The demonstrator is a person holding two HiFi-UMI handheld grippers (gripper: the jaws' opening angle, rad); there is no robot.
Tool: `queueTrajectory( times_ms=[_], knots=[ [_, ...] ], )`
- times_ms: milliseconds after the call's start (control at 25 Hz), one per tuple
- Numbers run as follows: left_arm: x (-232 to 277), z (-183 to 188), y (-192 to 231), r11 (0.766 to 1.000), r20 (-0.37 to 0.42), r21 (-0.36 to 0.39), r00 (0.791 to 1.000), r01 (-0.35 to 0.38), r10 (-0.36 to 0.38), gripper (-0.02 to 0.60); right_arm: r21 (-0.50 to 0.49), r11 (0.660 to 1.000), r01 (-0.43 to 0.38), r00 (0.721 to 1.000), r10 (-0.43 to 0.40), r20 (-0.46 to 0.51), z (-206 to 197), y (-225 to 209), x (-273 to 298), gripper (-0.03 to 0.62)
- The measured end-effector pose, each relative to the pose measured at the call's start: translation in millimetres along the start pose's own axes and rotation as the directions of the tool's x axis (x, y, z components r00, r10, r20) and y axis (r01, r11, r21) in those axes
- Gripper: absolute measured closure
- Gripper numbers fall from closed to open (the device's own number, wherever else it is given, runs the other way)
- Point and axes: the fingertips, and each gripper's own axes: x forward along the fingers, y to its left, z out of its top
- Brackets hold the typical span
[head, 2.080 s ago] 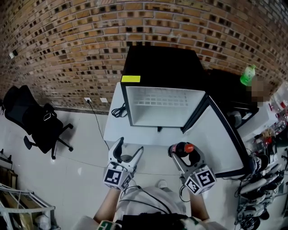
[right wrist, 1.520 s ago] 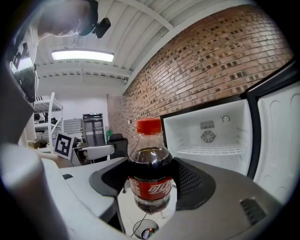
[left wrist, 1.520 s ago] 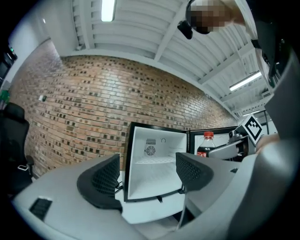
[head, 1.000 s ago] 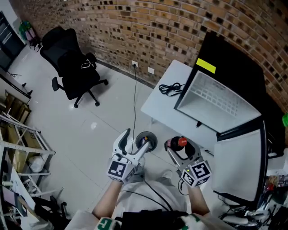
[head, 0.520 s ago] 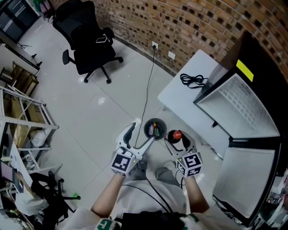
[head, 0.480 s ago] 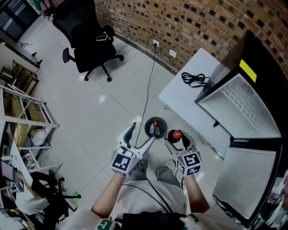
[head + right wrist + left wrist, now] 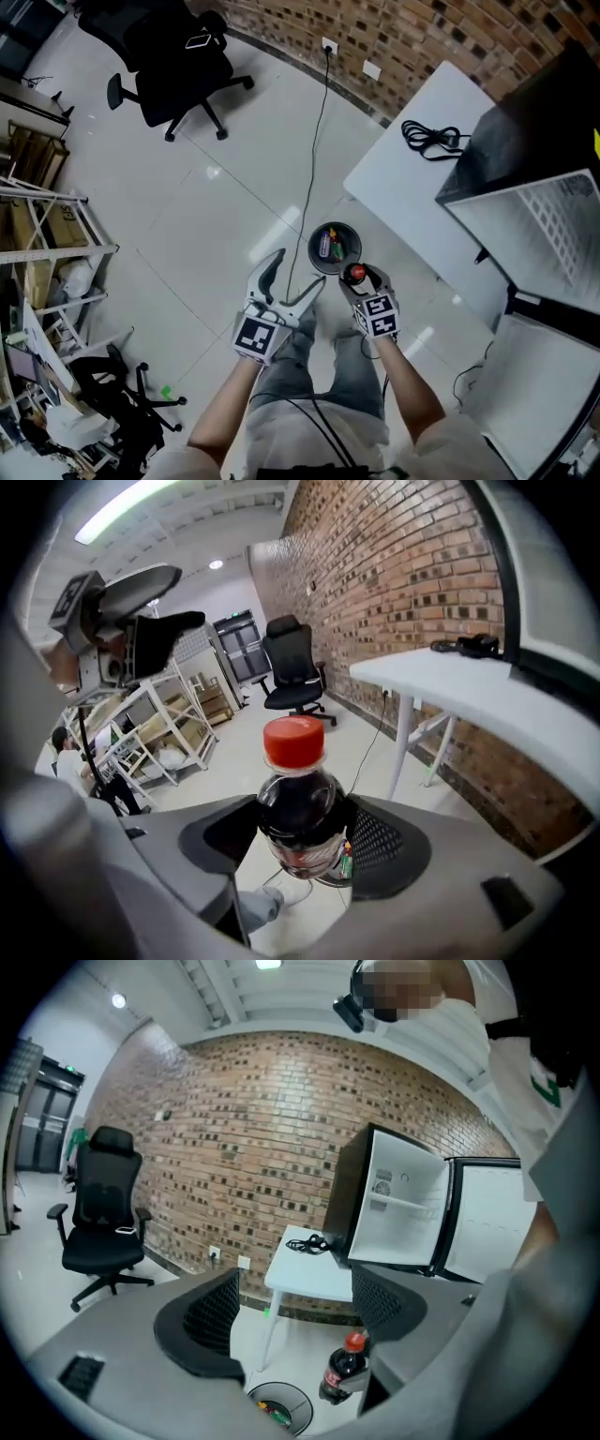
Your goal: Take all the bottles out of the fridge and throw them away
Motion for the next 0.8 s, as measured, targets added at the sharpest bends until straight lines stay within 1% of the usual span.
queueTrajectory(
  times_ms=[200,440,600,720,800],
  knots=[
    [26.5,-53.2,34.1,1.000,-0.048,-0.015,0.999,-0.009,0.008,0.216,0.012,1.000,0.018,0.996,-0.017,-0.087,-56.2,-26.1,91.6,0.286],
    [42.9,-115.8,66.6,1.000,-0.103,-0.028,0.995,-0.010,0.007,0.216,0.072,0.993,0.090,0.976,-0.073,-0.206,-118.1,-57.5,181.8,0.286],
    [52.5,-150.5,79.6,0.999,-0.140,-0.038,0.990,-0.001,-0.004,0.216,0.098,0.990,0.104,0.956,-0.072,-0.286,-156.3,-69.1,221.3,0.286],
    [59.1,-163.5,84.9,0.997,-0.130,-0.072,0.991,-0.006,-0.003,0.216,0.090,0.990,0.106,0.934,-0.068,-0.350,-184.4,-75.1,237.2,0.286],
    [58.2,-169.0,91.2,0.997,-0.140,-0.070,0.990,-0.008,-0.002,0.216,0.108,0.989,0.102,0.930,-0.056,-0.362,-194.0,-68.9,250.3,0.286]
  ],
)
